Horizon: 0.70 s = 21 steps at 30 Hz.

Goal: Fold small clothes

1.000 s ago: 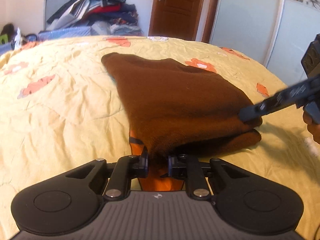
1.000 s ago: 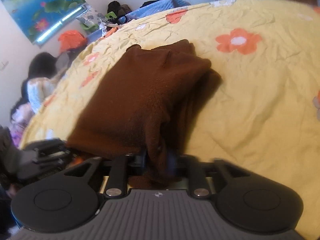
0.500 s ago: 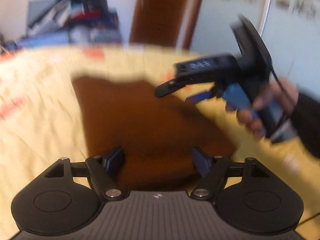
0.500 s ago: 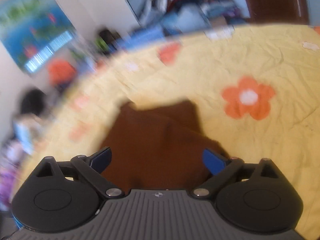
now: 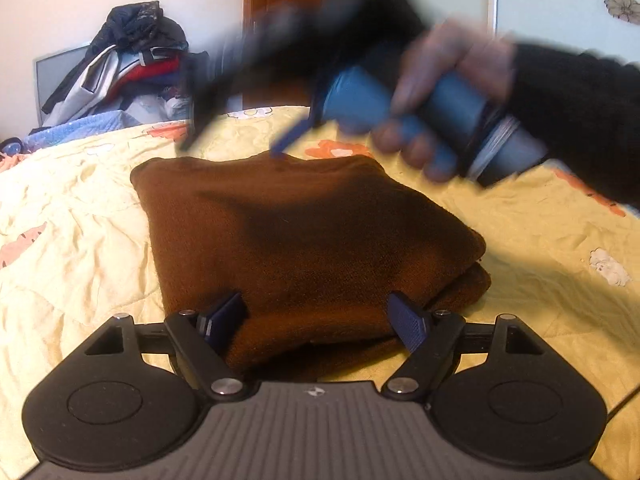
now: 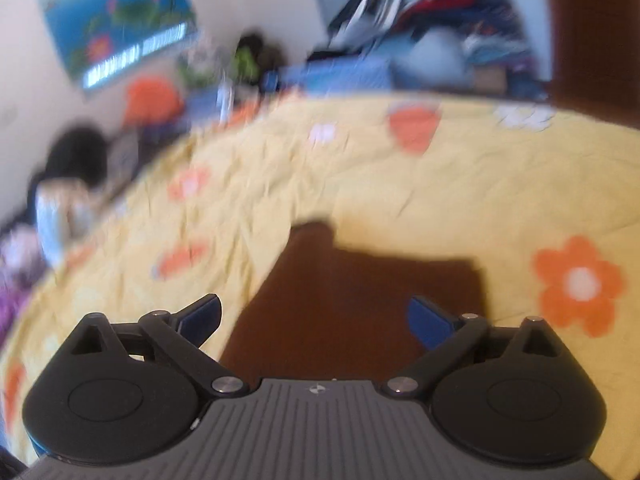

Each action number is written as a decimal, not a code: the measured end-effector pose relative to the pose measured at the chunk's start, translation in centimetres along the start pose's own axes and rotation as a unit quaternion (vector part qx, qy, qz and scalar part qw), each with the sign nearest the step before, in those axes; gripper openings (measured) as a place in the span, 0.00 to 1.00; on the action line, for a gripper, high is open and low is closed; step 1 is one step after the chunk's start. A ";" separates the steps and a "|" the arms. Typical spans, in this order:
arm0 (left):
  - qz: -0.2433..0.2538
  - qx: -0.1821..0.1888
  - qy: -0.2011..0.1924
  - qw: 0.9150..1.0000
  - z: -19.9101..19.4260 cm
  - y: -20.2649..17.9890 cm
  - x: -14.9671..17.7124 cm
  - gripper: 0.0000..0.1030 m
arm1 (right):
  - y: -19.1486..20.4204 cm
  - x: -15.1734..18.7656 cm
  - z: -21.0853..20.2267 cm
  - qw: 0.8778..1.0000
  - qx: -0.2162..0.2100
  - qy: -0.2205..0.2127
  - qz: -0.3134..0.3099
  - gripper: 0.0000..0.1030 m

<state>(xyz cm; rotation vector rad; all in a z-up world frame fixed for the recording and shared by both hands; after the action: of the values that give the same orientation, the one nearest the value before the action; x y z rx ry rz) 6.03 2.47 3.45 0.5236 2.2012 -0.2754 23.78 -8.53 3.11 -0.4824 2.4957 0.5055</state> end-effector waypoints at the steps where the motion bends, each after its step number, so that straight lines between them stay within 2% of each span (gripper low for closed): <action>1: -0.004 0.004 -0.001 1.000 -0.1 0.1 0.0 0.78 | -1.2 0.8 1.9 0.999 0.026 0.027 0.003 0.94; 2: -0.008 0.009 -0.002 1.000 -0.2 0.2 0.1 0.78 | -2.1 1.5 2.2 1.000 0.021 -0.001 -0.006 1.00; 4: -0.014 0.014 -0.004 1.000 -0.4 0.4 0.1 0.78 | -3.3 1.8 1.6 0.999 -0.018 -0.020 0.025 1.00; 6: -0.016 0.019 -0.005 1.000 -0.4 0.5 0.1 0.80 | -3.6 1.3 1.4 0.999 -0.012 -0.004 0.030 0.92; 8: -0.014 0.029 -0.002 0.999 -0.3 0.3 0.1 0.88 | -3.2 0.6 1.2 0.999 0.017 0.008 0.042 0.83; 9: -0.012 0.029 -0.001 1.000 -0.2 0.2 0.1 0.89 | -2.6 0.0 0.6 0.998 0.021 0.003 0.051 0.85; 11: -0.007 0.027 0.001 1.000 -0.1 0.0 0.1 0.91 | -0.4 -1.3 -0.8 0.999 -0.014 -0.027 0.031 0.87; 12: -0.006 0.026 0.002 1.000 0.0 0.0 0.1 0.91 | 0.6 -1.7 -0.7 0.999 -0.031 -0.037 0.021 0.93; 14: -0.007 0.027 0.002 1.000 0.0 0.1 0.2 0.91 | 2.5 -2.4 0.6 0.999 -0.046 -0.023 0.014 0.96; 16: -0.008 0.029 0.001 1.000 0.0 0.2 0.2 0.91 | 2.3 -1.8 3.9 0.999 -0.039 0.024 0.019 0.96; 17: -0.009 0.029 0.000 1.000 0.0 0.3 0.2 0.91 | 1.8 -1.2 5.3 0.999 -0.030 0.029 0.014 1.00; 18: -0.008 0.030 0.000 1.000 0.0 0.3 0.2 0.91 | 1.9 -1.0 5.4 0.999 -0.030 -0.001 -0.011 1.00; 19: -0.008 0.032 -0.002 0.999 -0.1 0.4 0.3 0.91 | 1.9 -0.8 5.2 1.000 -0.027 -0.001 -0.010 1.00; 20: -0.012 0.032 -0.006 0.999 -0.4 0.5 0.2 0.91 | 1.8 -0.8 4.8 1.000 -0.027 0.005 0.000 0.99; 21: -0.022 0.031 -0.013 0.999 -0.9 0.8 0.2 0.91 | 1.7 -0.6 3.9 1.000 -0.023 0.012 0.011 0.95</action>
<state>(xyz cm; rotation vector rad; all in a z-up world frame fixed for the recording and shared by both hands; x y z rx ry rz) 5.66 3.63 3.85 0.5042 2.1859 -0.3726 25.20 -5.18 0.77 -0.4809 2.5188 0.5693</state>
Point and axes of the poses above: each gripper's, at about its wrist camera, not at the fingertips, and z roughly the way its jaws point, y to its left, x to its underside, the point moved 6 cm from there along z, roughly the way its jaws point, and after that the axes turned 5 degrees about y, right-handed, at the moved point
